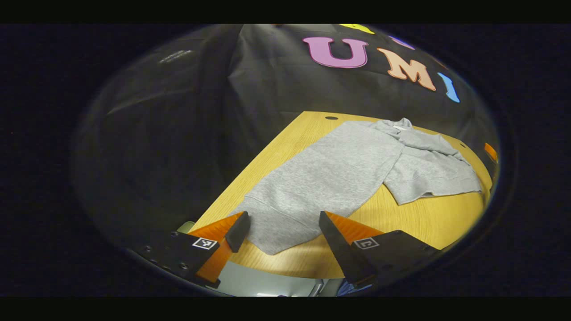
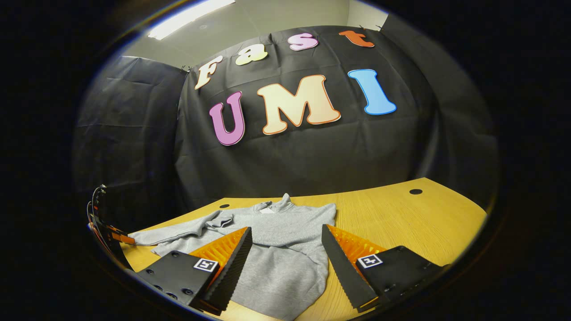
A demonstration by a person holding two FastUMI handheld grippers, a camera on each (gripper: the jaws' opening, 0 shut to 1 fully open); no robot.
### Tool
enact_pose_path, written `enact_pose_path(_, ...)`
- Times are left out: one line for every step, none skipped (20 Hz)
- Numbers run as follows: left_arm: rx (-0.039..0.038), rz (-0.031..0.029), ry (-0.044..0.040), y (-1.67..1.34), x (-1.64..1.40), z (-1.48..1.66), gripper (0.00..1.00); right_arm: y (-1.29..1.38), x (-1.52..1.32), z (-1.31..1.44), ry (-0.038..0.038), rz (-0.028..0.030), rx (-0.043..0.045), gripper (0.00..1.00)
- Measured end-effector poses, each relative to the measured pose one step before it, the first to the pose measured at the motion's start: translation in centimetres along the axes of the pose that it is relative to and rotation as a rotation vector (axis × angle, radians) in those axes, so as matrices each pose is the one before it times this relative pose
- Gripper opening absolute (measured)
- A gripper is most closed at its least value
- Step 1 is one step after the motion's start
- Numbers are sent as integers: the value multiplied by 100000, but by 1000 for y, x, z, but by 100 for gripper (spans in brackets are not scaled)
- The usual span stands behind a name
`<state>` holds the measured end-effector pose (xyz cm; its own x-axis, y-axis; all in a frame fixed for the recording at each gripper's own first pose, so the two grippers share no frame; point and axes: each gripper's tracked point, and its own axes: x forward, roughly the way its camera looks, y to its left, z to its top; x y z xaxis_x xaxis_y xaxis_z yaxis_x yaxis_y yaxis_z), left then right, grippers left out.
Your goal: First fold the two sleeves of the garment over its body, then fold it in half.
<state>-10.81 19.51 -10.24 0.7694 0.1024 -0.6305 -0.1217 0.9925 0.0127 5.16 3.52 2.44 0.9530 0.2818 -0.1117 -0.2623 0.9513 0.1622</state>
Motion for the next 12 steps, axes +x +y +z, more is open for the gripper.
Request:
enact_pose_path(3,-123,-620,106,-103,63,95,-118,17,90,-418,-175,467,97)
enact_pose_path(-242,-89,487,-9,-95,-55,96,-80,23,134,-148,112,578,97)
enact_pose_path(105,-137,80,10,33,-12,95,15,-42,-45,45,78,660,97)
enact_pose_path(-63,-13,-369,-43,-22,10,96,-8,91,69,-92,198,554,97)
enact_pose_path(-455,-27,61,-74,-64,-94,95,-32,51,21,-24,34,104,97)
enact_pose_path(-472,-669,-792,-329,-25,100,94,-65,35,-79,177,-106,-341,94)
enact_pose_path(-326,-1113,-178,-376,-113,-71,90,22,-3,-198,511,28,-380,93)
enact_pose_path(29,-297,-398,-255,-36,21,83,140,-6,-227,609,204,-441,97)
enact_pose_path(112,75,-80,-113,54,-68,70,-36,-71,-230,629,48,-709,97)
enact_pose_path(92,-140,244,-285,4,29,64,-42,50,-195,485,-106,-826,97)
enact_pose_path(-164,-12,-129,-201,-28,-64,53,87,21,-307,555,50,-412,97)
enact_pose_path(-351,-249,-919,-162,-20,119,46,84,-10,-160,413,492,209,97)
